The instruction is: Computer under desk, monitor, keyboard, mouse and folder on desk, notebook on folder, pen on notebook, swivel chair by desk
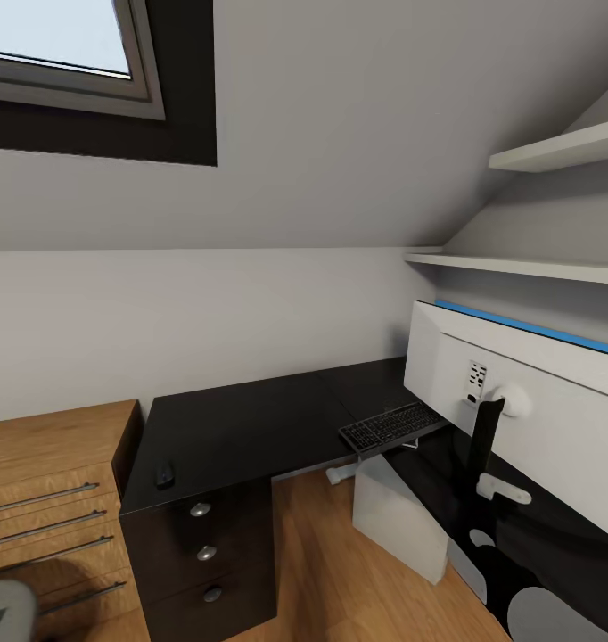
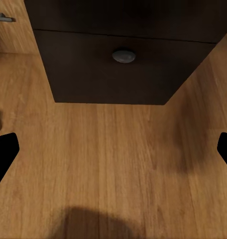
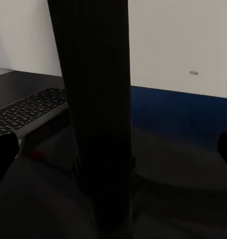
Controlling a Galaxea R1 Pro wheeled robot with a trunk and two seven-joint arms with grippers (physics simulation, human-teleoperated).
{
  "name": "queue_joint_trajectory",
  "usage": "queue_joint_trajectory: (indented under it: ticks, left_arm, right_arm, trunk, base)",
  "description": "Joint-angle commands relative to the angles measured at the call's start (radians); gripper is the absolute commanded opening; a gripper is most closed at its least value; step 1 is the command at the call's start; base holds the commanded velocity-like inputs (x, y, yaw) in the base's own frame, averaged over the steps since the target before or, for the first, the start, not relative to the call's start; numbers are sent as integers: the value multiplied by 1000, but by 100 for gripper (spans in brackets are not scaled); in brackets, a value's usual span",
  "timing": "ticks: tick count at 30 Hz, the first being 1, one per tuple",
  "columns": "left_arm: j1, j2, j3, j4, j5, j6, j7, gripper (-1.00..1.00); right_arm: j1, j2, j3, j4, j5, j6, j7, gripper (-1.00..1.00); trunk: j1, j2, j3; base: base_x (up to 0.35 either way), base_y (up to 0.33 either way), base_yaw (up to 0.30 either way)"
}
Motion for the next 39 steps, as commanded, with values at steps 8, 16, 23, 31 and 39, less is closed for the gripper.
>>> queue_joint_trajectory:
  ticks: [8, 16, 23, 31, 39]
  left_arm:
    - [-1, 1, -9, -1, 4, -3, 8, 100]
    - [-1, 1, -9, -1, 4, -3, 8, 100]
    - [-1, 1, -9, -1, 4, -3, 8, 100]
    - [-1, 1, -10, -1, 4, -3, 8, 100]
    - [-1, 1, -10, -1, 4, -3, 8, 100]
  right_arm:
    - [-1, -1, 7, 0, -7, -5, -7, 100]
    - [-1, -1, 7, 0, -7, -5, -10, 100]
    - [-1, -1, 7, 0, -7, -5, -11, 100]
    - [-1, -2, 7, 1, -7, -4, -11, 100]
    - [-1, -2, 7, 2, -7, -4, -11, 100]
  trunk:
    - [0, -1, -1]
    - [0, -1, -1]
    - [0, -1, -1]
    - [0, -1, -1]
    - [0, -1, -1]
  base:
    - [0, 0, 0]
    - [0, 0, 0]
    - [12, -1, 0]
    - [83, -37, 0]
    - [4, -2, 0]
